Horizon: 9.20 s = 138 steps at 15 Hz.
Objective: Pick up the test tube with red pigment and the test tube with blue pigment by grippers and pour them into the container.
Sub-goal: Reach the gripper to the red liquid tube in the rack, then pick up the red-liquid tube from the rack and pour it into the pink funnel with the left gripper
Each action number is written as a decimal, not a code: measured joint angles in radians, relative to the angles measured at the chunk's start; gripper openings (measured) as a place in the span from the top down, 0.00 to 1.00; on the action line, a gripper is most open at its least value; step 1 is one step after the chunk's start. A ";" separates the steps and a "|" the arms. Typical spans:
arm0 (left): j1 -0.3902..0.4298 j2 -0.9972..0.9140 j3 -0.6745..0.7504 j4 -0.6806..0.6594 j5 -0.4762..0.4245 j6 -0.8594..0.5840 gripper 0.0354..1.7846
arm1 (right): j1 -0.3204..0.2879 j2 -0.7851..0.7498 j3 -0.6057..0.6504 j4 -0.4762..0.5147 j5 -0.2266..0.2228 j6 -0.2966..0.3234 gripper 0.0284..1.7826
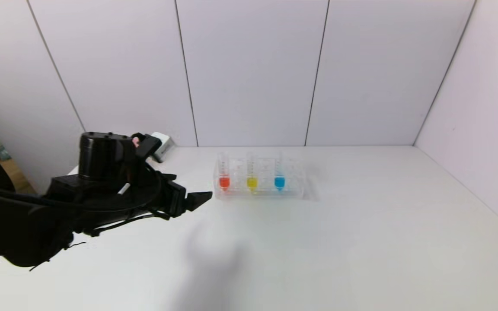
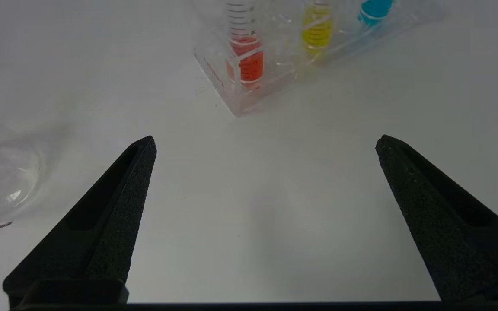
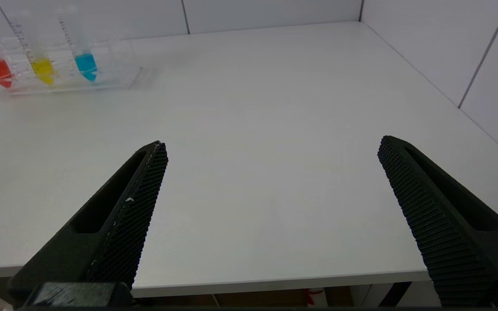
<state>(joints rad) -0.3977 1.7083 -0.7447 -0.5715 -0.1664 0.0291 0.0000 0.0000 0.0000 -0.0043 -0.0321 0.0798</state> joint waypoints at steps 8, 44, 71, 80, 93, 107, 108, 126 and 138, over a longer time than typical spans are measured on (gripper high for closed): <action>-0.235 0.268 -0.259 -0.095 0.551 -0.278 0.00 | 0.000 0.000 0.000 0.000 0.000 0.000 0.00; -0.204 0.526 -0.504 -0.173 0.666 -0.195 0.76 | 0.000 0.000 0.000 0.000 0.000 0.000 0.00; -0.184 0.229 -0.424 0.043 0.524 -0.120 0.76 | 0.000 0.000 0.000 0.000 0.000 0.000 0.00; 0.303 -0.225 -0.085 0.315 -0.171 0.204 0.76 | 0.000 0.000 0.000 0.000 0.000 0.000 0.00; 0.719 0.064 -0.709 0.790 -0.517 0.552 0.76 | 0.000 0.000 0.000 0.000 0.000 0.000 0.00; 0.588 0.414 -1.251 1.509 -0.216 1.123 0.76 | 0.000 0.000 0.000 0.000 0.000 0.000 0.00; 0.569 0.415 -1.255 1.509 -0.181 1.128 0.76 | 0.000 0.000 0.000 0.000 0.000 0.000 0.00; 0.412 0.394 -1.276 1.409 0.213 1.171 0.76 | 0.000 0.000 0.000 0.000 0.000 0.000 0.00; 0.366 0.414 -1.276 1.380 0.363 1.202 0.76 | 0.000 0.000 0.000 0.000 0.000 0.000 0.00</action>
<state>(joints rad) -0.0317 2.1226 -2.0204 0.8081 0.1966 1.2311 0.0000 0.0000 0.0000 -0.0038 -0.0321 0.0802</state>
